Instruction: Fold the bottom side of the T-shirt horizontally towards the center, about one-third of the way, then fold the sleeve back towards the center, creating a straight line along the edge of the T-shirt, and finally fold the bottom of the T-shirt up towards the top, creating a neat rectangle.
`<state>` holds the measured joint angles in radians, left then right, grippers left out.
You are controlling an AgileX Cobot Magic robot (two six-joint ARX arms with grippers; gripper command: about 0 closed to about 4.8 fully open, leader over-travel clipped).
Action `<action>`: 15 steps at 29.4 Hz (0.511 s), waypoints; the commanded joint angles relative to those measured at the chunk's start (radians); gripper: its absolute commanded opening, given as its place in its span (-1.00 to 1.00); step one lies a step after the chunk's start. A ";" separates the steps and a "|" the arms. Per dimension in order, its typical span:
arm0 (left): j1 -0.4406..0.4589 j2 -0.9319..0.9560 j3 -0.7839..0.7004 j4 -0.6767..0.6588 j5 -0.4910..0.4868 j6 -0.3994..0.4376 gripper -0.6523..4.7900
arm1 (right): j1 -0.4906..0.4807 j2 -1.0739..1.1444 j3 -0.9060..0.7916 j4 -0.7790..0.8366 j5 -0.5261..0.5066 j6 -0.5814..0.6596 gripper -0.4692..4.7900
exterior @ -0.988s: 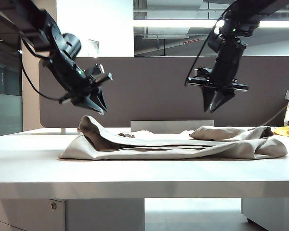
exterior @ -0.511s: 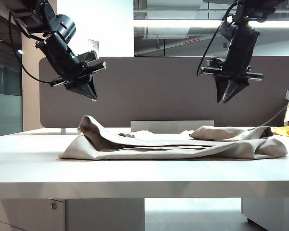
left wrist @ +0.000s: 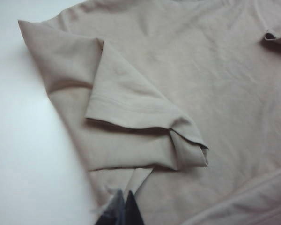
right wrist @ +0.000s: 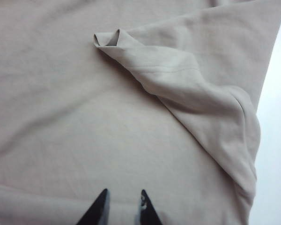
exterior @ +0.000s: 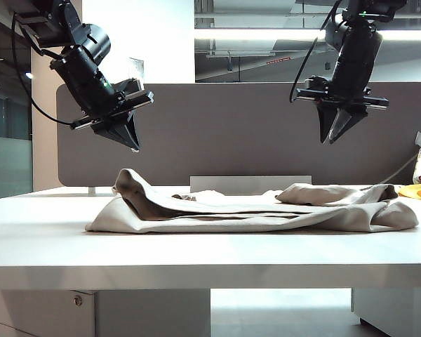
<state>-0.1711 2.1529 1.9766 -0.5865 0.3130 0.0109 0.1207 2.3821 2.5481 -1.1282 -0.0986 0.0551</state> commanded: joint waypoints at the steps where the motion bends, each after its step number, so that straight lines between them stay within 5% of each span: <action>1: 0.000 -0.021 0.003 -0.008 0.005 0.008 -0.78 | 0.000 -0.029 0.004 0.002 0.003 -0.003 -0.52; 15: 0.000 -0.092 0.003 -0.063 0.005 -0.008 -0.78 | 0.000 -0.098 0.004 -0.029 0.011 -0.004 -0.52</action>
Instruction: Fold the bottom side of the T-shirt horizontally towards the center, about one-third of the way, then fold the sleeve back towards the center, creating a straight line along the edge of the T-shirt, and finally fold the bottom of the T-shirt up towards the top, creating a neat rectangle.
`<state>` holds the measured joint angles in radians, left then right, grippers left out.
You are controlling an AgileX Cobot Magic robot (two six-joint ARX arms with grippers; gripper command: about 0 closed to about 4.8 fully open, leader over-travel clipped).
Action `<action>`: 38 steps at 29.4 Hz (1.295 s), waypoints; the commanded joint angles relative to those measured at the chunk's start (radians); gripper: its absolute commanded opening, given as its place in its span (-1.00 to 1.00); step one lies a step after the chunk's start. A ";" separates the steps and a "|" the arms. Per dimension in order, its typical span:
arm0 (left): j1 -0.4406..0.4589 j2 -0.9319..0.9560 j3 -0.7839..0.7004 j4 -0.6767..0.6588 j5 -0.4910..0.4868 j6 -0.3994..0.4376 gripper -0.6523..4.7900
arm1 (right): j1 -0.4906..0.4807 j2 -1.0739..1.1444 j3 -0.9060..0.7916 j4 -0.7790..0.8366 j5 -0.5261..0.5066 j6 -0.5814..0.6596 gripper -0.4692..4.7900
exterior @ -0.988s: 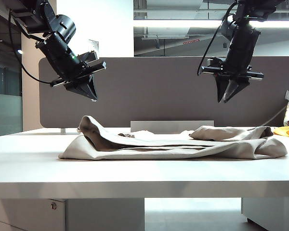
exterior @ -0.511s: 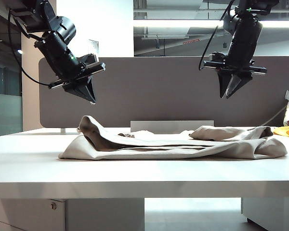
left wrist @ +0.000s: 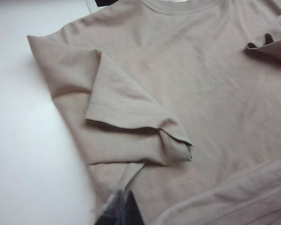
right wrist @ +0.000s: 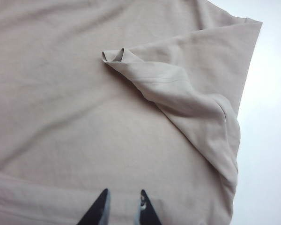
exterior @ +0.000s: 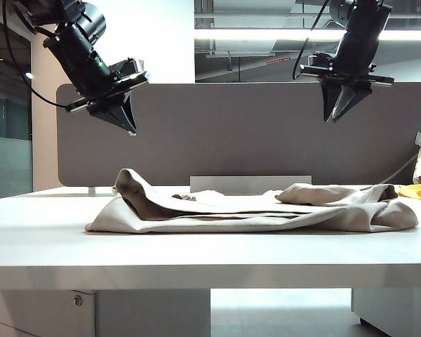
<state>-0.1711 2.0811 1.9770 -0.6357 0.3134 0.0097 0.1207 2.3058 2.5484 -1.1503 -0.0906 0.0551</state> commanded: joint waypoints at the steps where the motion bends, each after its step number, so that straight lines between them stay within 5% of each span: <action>1: 0.000 -0.023 0.003 -0.018 0.005 -0.009 -0.78 | 0.000 -0.026 0.004 -0.010 0.003 -0.004 -0.53; 38: -0.030 -0.161 0.002 -0.153 0.002 0.009 -0.78 | -0.042 -0.184 0.003 -0.180 0.016 -0.043 -0.63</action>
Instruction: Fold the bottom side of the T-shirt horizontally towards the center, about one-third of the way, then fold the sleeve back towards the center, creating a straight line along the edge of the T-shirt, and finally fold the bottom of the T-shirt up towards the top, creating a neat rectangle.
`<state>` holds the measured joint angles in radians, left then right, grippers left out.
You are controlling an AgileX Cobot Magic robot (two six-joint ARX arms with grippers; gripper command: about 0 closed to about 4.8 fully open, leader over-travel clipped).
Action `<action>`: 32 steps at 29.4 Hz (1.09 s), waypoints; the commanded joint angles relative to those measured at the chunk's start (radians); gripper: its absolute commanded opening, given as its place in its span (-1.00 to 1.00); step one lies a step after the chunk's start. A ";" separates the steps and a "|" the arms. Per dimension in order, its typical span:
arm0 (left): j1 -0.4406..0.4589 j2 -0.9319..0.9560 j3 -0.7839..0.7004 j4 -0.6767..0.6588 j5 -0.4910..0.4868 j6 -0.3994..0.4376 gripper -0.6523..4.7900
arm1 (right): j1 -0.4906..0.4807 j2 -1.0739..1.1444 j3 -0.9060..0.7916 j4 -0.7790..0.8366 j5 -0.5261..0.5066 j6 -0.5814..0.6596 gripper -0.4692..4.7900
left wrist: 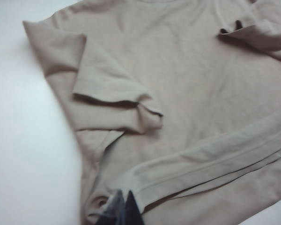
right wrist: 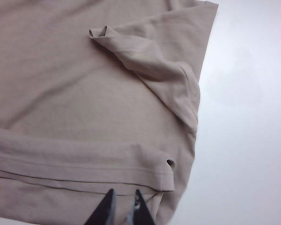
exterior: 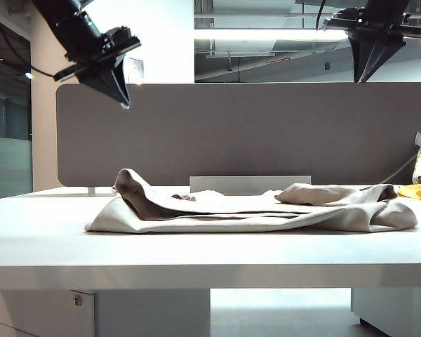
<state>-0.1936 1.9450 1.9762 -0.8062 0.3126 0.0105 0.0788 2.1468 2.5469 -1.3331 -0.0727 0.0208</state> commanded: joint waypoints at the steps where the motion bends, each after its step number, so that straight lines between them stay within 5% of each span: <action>1: -0.008 -0.032 0.003 0.022 0.002 0.008 -0.78 | 0.000 -0.033 0.005 0.003 -0.001 -0.014 -0.63; 25: -0.033 -0.185 -0.008 0.066 -0.021 0.042 -0.78 | -0.009 -0.266 -0.004 -0.035 -0.042 -0.045 -0.63; 32: -0.065 -0.264 -0.304 0.292 -0.025 0.012 -0.78 | -0.009 -0.343 -0.183 0.002 -0.042 -0.052 -0.63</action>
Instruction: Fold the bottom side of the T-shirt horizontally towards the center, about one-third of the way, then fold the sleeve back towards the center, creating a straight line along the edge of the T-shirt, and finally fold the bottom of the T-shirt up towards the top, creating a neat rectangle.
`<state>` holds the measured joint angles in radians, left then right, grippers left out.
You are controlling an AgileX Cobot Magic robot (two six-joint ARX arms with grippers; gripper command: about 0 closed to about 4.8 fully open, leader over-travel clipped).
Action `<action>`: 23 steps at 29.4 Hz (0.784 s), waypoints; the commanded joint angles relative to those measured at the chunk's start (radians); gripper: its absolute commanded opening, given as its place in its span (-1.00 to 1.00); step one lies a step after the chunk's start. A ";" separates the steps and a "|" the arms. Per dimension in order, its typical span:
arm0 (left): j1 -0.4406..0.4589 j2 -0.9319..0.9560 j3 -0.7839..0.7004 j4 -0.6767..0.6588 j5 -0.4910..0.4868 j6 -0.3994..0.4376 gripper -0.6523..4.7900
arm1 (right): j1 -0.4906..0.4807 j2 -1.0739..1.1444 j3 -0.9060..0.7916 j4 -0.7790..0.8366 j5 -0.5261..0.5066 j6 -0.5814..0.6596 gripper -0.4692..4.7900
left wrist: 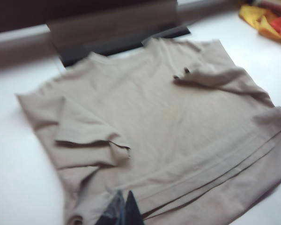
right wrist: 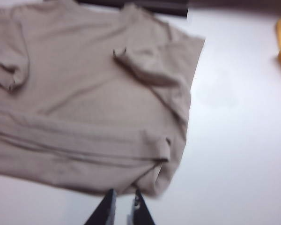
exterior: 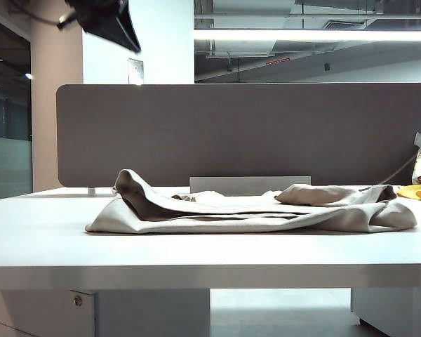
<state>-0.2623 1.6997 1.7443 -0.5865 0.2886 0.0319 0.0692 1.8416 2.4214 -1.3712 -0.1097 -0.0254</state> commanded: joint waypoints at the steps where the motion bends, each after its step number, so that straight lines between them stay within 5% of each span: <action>1: 0.004 -0.030 -0.146 0.118 -0.001 -0.016 -0.78 | -0.002 -0.064 -0.114 0.066 -0.005 -0.009 -0.63; 7: 0.005 -0.079 -0.396 0.288 -0.007 -0.047 -0.78 | -0.009 -0.241 -0.512 0.309 -0.016 0.011 -0.63; 17: 0.005 -0.085 -0.415 0.288 0.003 -0.043 -0.78 | -0.026 -0.505 -1.226 0.867 -0.063 0.121 -0.71; 23: 0.005 -0.086 -0.475 0.320 0.000 -0.045 -0.78 | -0.042 -0.505 -1.377 1.021 -0.095 0.134 -0.74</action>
<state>-0.2573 1.6173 1.2892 -0.2871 0.2863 -0.0158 0.0360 1.3407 1.0508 -0.3935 -0.1944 0.1051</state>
